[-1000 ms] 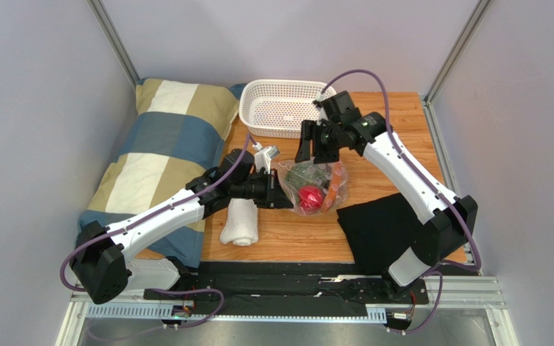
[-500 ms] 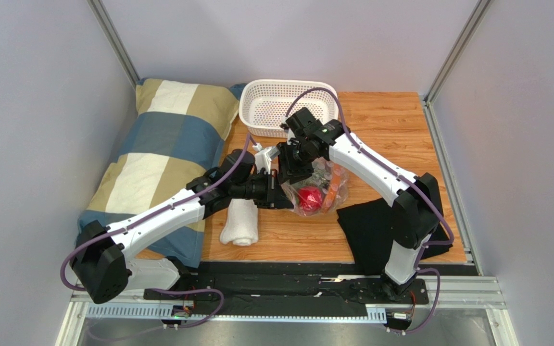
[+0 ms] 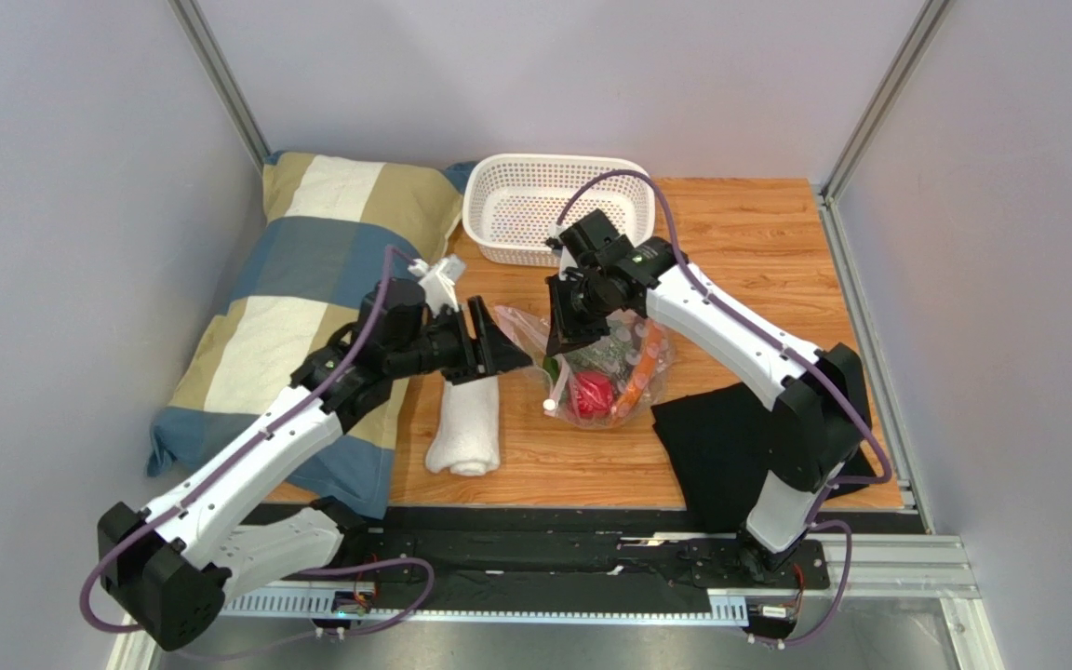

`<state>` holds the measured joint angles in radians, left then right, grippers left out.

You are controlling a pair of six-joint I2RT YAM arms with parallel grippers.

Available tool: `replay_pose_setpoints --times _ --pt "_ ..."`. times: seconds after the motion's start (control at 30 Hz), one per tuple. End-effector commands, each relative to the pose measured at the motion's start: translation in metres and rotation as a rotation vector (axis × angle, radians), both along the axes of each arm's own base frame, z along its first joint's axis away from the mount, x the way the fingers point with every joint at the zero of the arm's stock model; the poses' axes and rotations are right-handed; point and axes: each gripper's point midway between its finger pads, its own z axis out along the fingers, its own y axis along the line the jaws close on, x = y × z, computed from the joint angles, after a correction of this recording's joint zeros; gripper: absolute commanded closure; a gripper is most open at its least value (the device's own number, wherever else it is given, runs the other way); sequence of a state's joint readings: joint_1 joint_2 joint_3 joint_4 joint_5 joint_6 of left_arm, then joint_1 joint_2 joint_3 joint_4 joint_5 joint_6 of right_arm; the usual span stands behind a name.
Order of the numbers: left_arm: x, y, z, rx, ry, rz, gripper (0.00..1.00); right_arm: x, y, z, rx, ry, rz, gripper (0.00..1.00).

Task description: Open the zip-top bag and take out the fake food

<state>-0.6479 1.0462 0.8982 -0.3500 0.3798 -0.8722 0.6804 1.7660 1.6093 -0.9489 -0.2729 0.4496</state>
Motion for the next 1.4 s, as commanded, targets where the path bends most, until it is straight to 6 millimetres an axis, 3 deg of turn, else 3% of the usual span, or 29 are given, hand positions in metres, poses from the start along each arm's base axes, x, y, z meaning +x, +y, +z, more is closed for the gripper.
replay_pose_setpoints --times 0.0,0.17,0.37,0.47,0.6,0.77,0.9,0.93,1.0,1.23,1.37 --pt "0.02 0.023 -0.011 0.014 0.15 0.165 0.4 0.002 0.003 0.037 0.11 -0.115 -0.021 1.0" --pt "0.041 0.024 -0.028 0.082 0.212 0.216 0.47 -0.004 0.0 0.044 0.136 -0.122 -0.044 1.0" --pt "0.057 -0.009 0.007 -0.018 0.092 0.076 0.74 -0.002 -0.013 0.077 0.177 -0.208 -0.13 1.0" --pt "0.059 -0.03 0.024 -0.113 0.02 0.005 0.78 -0.007 -0.009 0.094 0.257 -0.199 -0.175 1.0" --pt "0.073 -0.044 -0.004 -0.087 0.072 0.0 0.77 -0.009 -0.003 0.105 0.332 -0.193 -0.205 1.0" --pt "0.088 -0.059 -0.025 -0.057 0.12 -0.025 0.71 -0.012 -0.004 0.092 0.324 -0.167 -0.205 1.0" --pt "0.098 -0.066 -0.061 0.068 0.228 -0.08 0.74 -0.009 -0.013 0.083 0.289 -0.19 -0.234 1.0" --pt "0.085 -0.056 -0.079 0.161 0.289 -0.106 0.77 -0.009 -0.016 0.079 0.271 -0.194 -0.241 1.0" --pt "0.081 -0.047 -0.094 0.23 0.307 -0.097 0.78 -0.009 -0.023 0.073 0.237 -0.202 -0.247 1.0" --pt "0.057 -0.027 -0.122 0.345 0.318 -0.113 0.77 -0.017 -0.033 0.048 0.21 -0.166 -0.286 1.0" --pt "0.045 -0.029 -0.13 0.39 0.32 -0.152 0.62 -0.022 -0.034 0.04 0.21 -0.144 -0.291 1.0"
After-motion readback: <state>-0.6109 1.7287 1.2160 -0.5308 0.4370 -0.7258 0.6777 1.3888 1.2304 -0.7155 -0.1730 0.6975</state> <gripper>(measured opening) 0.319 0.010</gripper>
